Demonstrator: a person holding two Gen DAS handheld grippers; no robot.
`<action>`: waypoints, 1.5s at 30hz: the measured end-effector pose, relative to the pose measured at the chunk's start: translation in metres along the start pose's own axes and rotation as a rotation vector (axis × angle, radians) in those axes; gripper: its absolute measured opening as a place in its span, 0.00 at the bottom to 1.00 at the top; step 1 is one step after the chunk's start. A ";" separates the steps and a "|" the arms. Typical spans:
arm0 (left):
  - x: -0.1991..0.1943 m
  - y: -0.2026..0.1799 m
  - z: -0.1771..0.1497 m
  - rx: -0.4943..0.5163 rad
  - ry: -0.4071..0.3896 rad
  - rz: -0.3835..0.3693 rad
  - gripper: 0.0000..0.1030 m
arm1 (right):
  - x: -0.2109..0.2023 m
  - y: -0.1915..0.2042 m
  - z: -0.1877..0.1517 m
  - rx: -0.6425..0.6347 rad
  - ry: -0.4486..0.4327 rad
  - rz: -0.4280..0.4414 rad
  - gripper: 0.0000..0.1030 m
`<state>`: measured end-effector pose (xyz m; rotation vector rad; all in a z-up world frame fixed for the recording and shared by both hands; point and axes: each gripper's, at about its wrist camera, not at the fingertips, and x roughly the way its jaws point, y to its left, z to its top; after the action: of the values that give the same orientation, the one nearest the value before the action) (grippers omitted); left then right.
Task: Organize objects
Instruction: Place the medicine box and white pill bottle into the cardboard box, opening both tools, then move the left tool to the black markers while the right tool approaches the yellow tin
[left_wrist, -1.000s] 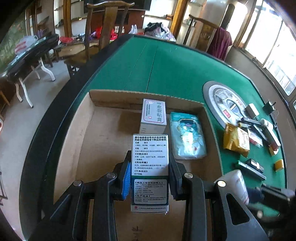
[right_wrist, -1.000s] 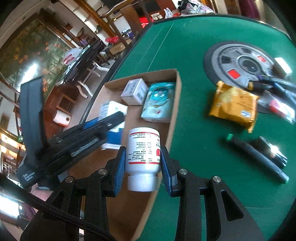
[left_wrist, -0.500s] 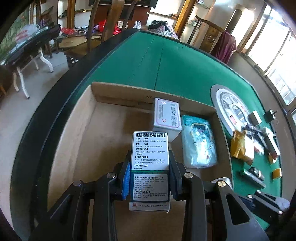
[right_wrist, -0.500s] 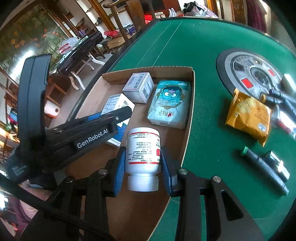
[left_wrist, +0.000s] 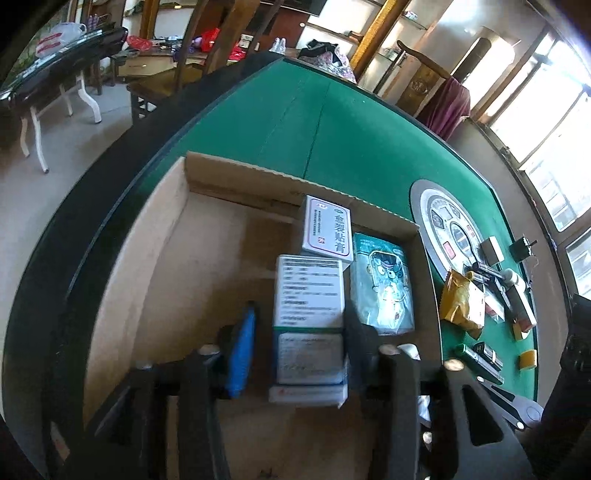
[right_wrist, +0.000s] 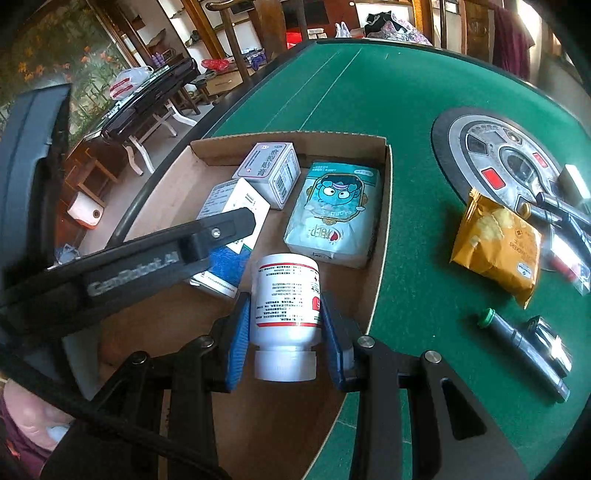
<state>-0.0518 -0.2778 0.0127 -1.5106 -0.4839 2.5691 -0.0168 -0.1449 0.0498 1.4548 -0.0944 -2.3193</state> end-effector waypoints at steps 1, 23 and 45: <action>-0.004 0.000 0.000 -0.005 -0.009 -0.002 0.50 | 0.000 0.000 0.000 -0.002 0.001 -0.002 0.33; -0.085 -0.048 -0.030 0.030 -0.189 0.013 0.62 | -0.064 -0.036 -0.025 0.090 -0.126 0.064 0.34; -0.060 -0.148 -0.106 0.150 -0.095 -0.060 0.67 | -0.205 -0.284 -0.114 0.550 -0.367 -0.083 0.41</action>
<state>0.0620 -0.1316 0.0642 -1.3098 -0.3323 2.5755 0.0764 0.2078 0.0971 1.2431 -0.8448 -2.7395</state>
